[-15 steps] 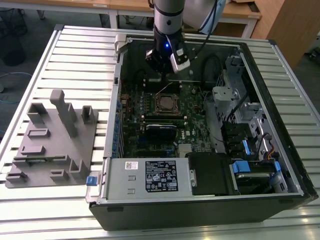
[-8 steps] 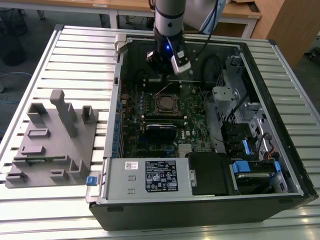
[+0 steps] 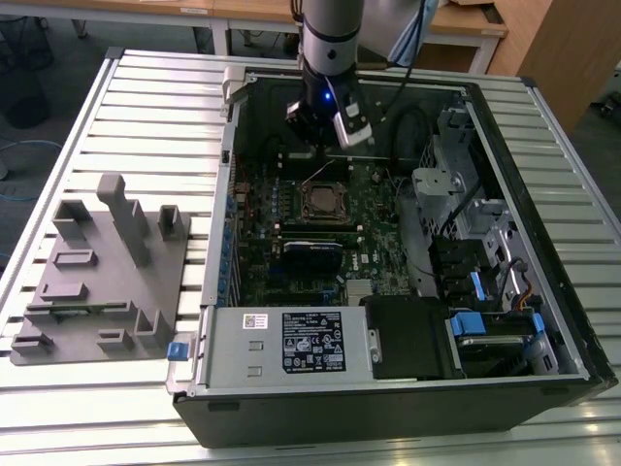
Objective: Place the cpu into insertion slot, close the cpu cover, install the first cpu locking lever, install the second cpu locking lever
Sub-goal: 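Install the first cpu locking lever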
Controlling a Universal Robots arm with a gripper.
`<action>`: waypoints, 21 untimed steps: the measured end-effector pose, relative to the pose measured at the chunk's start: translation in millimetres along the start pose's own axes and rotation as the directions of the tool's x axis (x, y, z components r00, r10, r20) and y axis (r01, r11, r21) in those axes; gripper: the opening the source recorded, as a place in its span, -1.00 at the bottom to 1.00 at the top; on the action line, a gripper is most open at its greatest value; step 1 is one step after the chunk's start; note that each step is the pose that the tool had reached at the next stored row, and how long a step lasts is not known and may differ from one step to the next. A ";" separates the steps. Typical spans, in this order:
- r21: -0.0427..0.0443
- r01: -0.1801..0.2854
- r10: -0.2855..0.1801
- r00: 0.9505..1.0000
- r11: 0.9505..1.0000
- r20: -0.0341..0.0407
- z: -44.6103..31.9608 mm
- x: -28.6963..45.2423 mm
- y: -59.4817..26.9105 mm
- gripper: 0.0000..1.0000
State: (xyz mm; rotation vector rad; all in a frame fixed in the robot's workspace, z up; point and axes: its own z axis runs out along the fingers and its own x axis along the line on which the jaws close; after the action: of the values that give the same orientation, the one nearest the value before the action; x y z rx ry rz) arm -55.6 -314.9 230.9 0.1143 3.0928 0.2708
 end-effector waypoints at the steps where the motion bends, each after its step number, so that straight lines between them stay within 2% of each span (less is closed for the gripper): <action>1: -0.001 0.000 0.000 1.000 1.000 0.000 0.2 -0.3 -0.4 -0.80; 6: -0.005 0.000 0.000 1.000 1.000 0.000 2.4 -1.3 -2.5 -0.80; 18: -0.007 0.000 0.000 1.000 1.000 -0.001 4.5 -2.1 -4.1 -0.80; 21: -0.011 0.000 0.000 1.000 1.000 -0.001 5.3 -2.1 -4.3 -0.80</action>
State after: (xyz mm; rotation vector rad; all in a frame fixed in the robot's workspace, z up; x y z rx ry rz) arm -53.6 -318.4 225.0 0.1146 3.0915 0.2877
